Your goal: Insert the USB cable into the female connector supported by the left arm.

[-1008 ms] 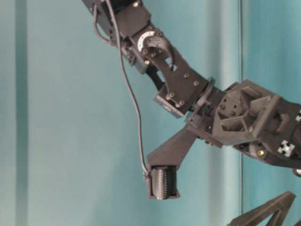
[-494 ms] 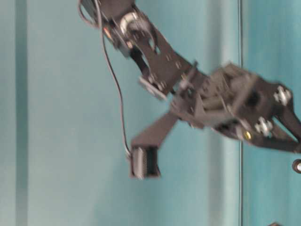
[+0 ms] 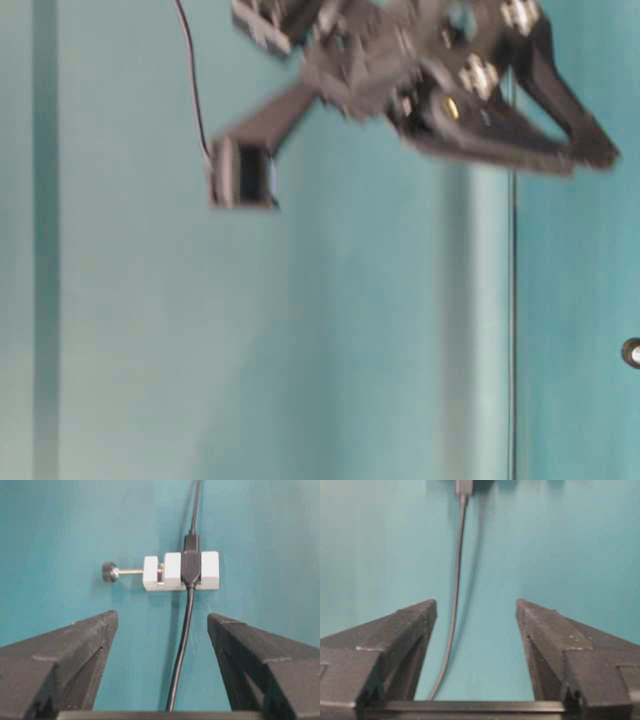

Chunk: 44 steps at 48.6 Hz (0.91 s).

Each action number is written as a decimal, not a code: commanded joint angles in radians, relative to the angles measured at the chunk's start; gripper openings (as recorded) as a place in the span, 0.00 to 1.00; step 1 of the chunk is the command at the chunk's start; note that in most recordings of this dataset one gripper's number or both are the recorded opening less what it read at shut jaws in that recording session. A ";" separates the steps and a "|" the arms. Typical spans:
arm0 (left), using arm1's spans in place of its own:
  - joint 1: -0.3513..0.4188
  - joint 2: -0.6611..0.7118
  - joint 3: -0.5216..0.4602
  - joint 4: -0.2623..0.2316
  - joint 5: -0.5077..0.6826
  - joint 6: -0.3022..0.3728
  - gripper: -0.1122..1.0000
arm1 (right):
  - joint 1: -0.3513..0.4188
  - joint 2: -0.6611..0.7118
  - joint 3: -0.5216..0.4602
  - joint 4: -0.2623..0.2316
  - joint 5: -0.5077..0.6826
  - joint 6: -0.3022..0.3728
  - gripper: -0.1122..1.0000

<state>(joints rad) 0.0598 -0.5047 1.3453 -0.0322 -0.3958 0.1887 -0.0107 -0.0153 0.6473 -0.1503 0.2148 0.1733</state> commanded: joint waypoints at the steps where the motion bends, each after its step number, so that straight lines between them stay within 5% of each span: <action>1: 0.011 -0.120 0.018 -0.003 0.020 -0.011 0.89 | -0.002 -0.075 0.034 -0.002 -0.034 0.018 0.69; 10: 0.017 -0.433 0.097 -0.003 0.091 -0.012 0.89 | -0.002 -0.204 0.147 -0.002 -0.144 0.025 0.69; 17: 0.017 -0.580 0.091 -0.003 0.278 -0.044 0.88 | -0.005 -0.279 0.236 0.000 -0.278 0.025 0.68; 25: 0.015 -0.611 0.077 -0.003 0.403 -0.084 0.88 | -0.006 -0.351 0.345 0.000 -0.426 0.023 0.68; 44: 0.014 -0.612 0.080 0.000 0.302 -0.110 0.88 | -0.003 -0.644 0.551 -0.002 -0.491 0.020 0.68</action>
<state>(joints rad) 0.0736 -1.1213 1.4481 -0.0337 -0.0675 0.0890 -0.0153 -0.6044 1.1842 -0.1503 -0.2792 0.1917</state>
